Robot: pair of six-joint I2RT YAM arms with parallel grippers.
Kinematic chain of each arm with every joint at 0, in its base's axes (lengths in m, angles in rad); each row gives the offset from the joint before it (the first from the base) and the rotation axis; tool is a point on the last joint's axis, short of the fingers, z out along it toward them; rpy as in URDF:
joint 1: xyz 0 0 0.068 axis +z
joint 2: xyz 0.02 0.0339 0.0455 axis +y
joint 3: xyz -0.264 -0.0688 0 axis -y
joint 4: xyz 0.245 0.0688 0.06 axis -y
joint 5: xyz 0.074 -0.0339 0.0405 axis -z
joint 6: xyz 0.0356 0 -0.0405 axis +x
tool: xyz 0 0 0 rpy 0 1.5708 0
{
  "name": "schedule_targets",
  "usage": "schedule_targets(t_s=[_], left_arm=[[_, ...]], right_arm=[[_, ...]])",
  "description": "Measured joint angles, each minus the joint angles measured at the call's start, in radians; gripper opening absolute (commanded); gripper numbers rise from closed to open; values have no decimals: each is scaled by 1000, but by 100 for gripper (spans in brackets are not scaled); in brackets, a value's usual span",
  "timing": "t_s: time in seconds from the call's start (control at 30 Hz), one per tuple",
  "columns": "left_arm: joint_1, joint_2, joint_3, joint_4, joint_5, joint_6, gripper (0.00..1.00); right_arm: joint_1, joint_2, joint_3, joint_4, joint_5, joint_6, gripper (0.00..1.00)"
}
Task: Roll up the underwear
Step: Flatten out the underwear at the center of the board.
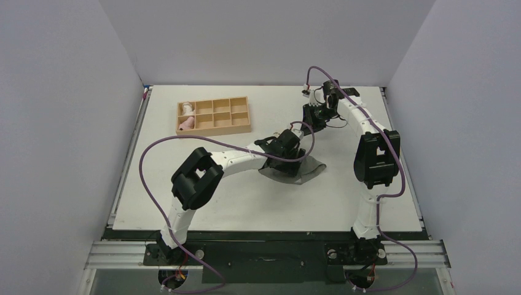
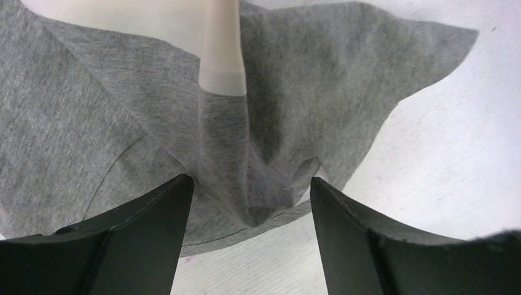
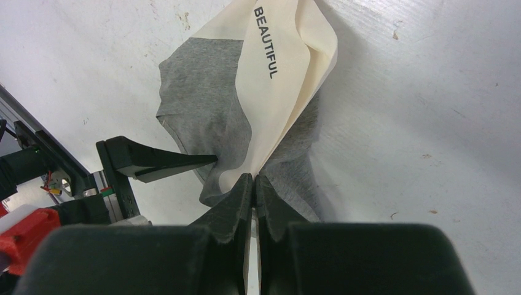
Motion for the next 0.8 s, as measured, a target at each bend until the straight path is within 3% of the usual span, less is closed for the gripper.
schedule_targets(t_s=[0.17, 0.3, 0.37, 0.6, 0.8], left_arm=[[0, 0, -21, 0, -6, 15, 42], [0, 0, -21, 0, -6, 23, 41], [0, 0, -21, 0, -6, 24, 42], [0, -9, -24, 1, -14, 45, 63], [0, -53, -38, 0, -48, 90, 65]], right_arm=[[0, 0, -2, 1, -8, -5, 0], [0, 0, -9, 1, -8, -7, 0], [0, 0, -11, 2, -9, -9, 0], [-1, 0, -15, 1, -9, -13, 0], [-1, 0, -15, 1, -13, -13, 0]])
